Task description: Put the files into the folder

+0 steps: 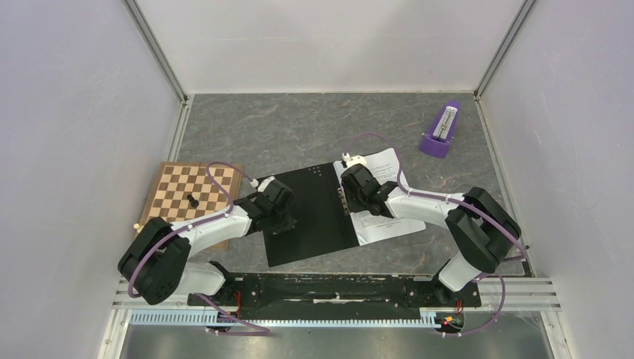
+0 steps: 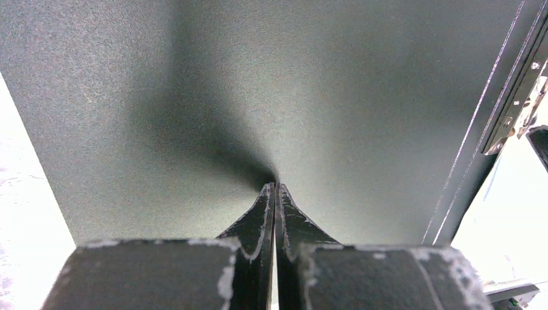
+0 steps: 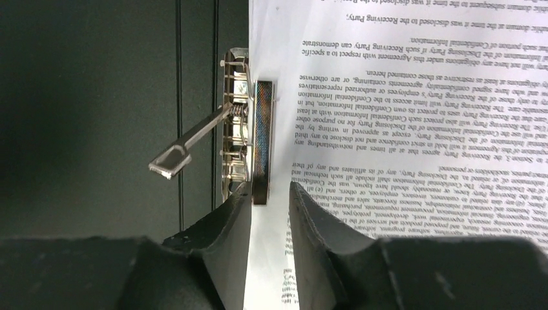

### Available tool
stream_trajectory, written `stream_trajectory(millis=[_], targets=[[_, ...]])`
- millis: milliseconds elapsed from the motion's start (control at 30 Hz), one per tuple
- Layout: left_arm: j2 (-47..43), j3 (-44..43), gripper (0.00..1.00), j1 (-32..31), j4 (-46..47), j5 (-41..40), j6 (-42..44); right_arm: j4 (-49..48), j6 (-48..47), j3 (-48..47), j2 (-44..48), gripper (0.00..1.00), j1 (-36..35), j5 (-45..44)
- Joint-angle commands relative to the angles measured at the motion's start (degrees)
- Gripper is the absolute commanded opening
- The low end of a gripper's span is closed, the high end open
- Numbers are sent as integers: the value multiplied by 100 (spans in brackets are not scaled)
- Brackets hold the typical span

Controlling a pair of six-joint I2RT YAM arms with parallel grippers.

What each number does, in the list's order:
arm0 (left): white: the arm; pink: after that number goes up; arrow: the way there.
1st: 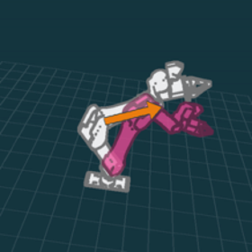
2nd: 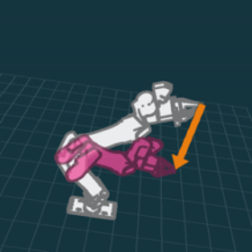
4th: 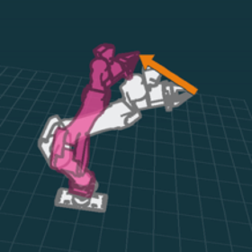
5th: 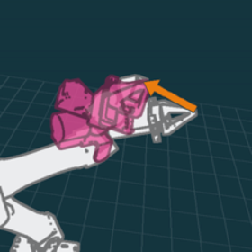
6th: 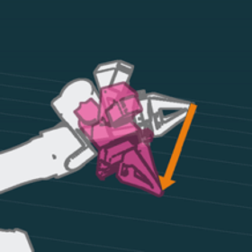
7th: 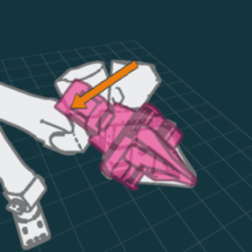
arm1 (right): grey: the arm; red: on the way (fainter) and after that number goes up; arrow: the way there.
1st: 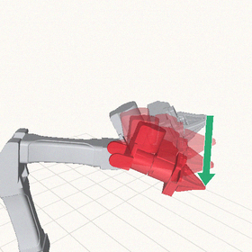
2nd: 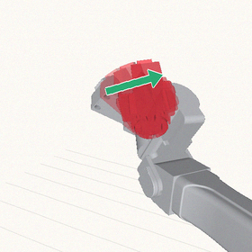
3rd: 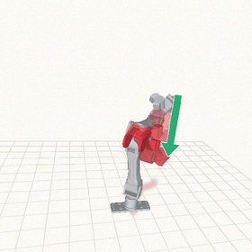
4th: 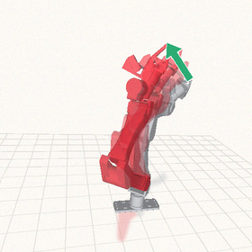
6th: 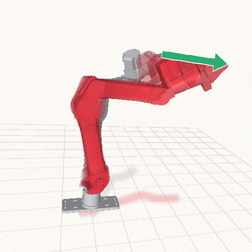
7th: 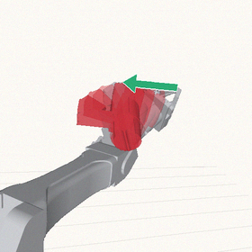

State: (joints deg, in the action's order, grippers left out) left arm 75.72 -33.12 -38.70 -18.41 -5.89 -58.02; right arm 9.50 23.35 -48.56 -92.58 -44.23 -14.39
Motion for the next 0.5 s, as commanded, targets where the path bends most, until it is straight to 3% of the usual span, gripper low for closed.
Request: stream_trajectory(millis=[0,233,467], targets=[[127,54,4,11,-4,-169,-19,484,-7,-375,447,31,17,-42],[95,67,3,11,-4,-166,-56,907,-123,-738,992,25,-26,-211],[126,62,3,9,15,-167,-81,1870,-677,-1967,148,18,-592,-697]])
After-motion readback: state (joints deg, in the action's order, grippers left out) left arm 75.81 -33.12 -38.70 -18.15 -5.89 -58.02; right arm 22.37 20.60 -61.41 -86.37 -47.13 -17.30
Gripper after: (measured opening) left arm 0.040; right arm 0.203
